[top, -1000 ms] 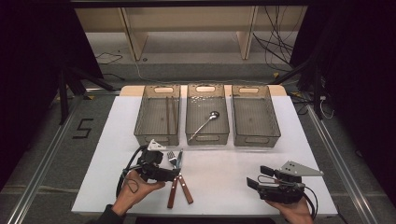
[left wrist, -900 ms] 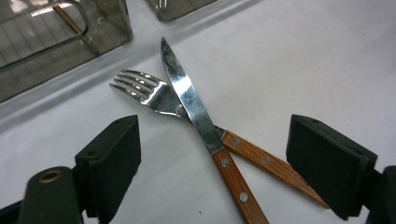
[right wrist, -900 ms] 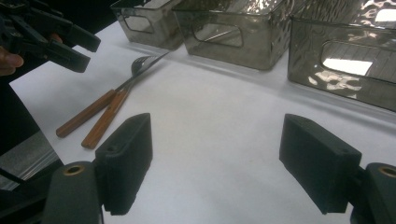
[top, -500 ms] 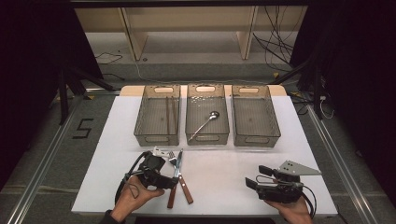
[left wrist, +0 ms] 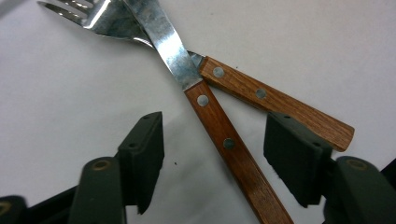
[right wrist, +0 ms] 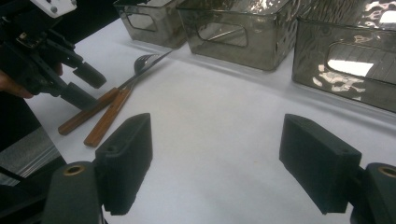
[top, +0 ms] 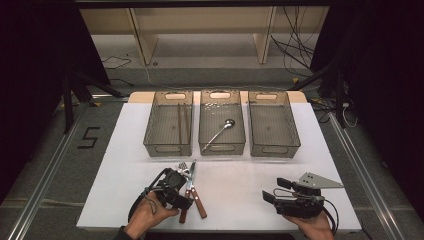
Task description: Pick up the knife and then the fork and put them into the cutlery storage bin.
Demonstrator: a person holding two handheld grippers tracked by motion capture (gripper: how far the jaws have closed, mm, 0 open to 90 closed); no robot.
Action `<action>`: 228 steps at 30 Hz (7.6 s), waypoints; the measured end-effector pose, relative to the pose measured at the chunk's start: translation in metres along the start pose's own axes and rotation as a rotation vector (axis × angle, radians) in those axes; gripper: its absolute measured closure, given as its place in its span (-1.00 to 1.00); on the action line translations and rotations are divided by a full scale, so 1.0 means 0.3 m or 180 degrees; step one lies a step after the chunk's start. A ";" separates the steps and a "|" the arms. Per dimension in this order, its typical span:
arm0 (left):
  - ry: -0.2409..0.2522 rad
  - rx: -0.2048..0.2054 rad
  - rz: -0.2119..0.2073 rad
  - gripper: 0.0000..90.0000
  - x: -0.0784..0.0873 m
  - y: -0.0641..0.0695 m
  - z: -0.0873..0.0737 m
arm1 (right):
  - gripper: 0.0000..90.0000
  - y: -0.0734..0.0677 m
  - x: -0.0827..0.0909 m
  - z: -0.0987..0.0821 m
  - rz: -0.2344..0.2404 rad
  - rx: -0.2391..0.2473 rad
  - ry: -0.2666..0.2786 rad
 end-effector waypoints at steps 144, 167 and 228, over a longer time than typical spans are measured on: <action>0.1305 -0.0126 -0.0463 0.70 0.075 0.049 0.634 | -0.41 -0.011 0.005 0.007 0.0063 0.0024 0.0089; 0.1350 -0.0144 -0.0519 0.70 0.034 0.099 0.800 | -0.41 -0.011 0.007 0.008 0.0083 0.0034 0.0120; 0.1194 -0.0029 -0.0622 0.70 -0.140 0.226 1.034 | -0.41 -0.025 0.011 0.008 0.0168 0.0053 0.0132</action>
Point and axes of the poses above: each handheld gripper's, and its own axes: x roughly backward along the jaws, z roughly out of its top, y roughly to its right, the point moved 7 cm from there along -x, roughly forward along the jaws, and after that the axes turned 1 degree about y, right-handed, at the moved point
